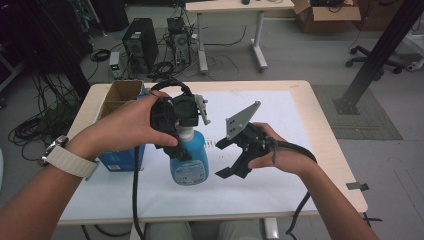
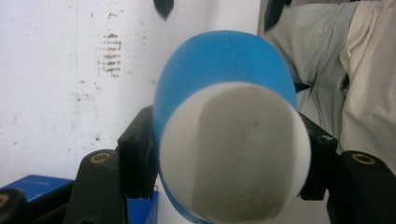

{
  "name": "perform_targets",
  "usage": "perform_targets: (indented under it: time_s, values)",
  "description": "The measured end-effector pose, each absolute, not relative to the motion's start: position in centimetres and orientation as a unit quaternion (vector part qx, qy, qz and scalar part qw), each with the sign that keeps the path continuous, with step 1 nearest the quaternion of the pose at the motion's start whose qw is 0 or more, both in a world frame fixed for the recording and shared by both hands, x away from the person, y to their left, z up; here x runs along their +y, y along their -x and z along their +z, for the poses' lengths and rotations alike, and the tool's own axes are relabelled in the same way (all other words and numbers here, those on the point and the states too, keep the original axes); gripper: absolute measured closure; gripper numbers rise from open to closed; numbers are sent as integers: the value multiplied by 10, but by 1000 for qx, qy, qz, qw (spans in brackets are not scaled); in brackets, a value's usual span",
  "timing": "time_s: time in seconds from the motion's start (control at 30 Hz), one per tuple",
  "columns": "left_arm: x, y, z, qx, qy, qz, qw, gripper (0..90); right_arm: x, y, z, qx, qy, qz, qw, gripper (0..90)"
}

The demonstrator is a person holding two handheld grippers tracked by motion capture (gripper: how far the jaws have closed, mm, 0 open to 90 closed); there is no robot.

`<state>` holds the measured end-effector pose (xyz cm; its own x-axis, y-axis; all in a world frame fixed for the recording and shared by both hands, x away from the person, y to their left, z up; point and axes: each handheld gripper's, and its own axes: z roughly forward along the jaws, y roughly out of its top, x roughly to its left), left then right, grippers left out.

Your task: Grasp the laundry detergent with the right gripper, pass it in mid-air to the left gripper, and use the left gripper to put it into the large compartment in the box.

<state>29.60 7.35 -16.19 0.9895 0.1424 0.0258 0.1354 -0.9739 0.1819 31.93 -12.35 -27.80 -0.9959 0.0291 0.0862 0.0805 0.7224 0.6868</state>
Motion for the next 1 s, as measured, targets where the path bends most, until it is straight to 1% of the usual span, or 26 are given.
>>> perform_targets:
  time_s: [0.27,0.43,0.47,0.6,0.8,1.0]
  values:
    - [79,-300,-145,103,-991,34,84,378,-151,-318,-274,-935,61,-348,36,89]
    - [85,-305,-131,136,-986,46,81,377,-167,-316,-269,-938,72,-339,26,79]
    - [85,-305,-130,140,-986,48,79,377,-171,-316,-268,-937,79,-339,20,56]
    - [88,-310,-121,163,-983,58,68,377,-181,-316,-265,-937,87,-337,13,60]
    - [97,-318,-105,201,-977,56,55,377,-194,-316,-267,-943,95,-318,7,50]
    - [109,-327,-89,250,-964,68,51,377,-208,-318,-271,-947,108,-304,3,49]
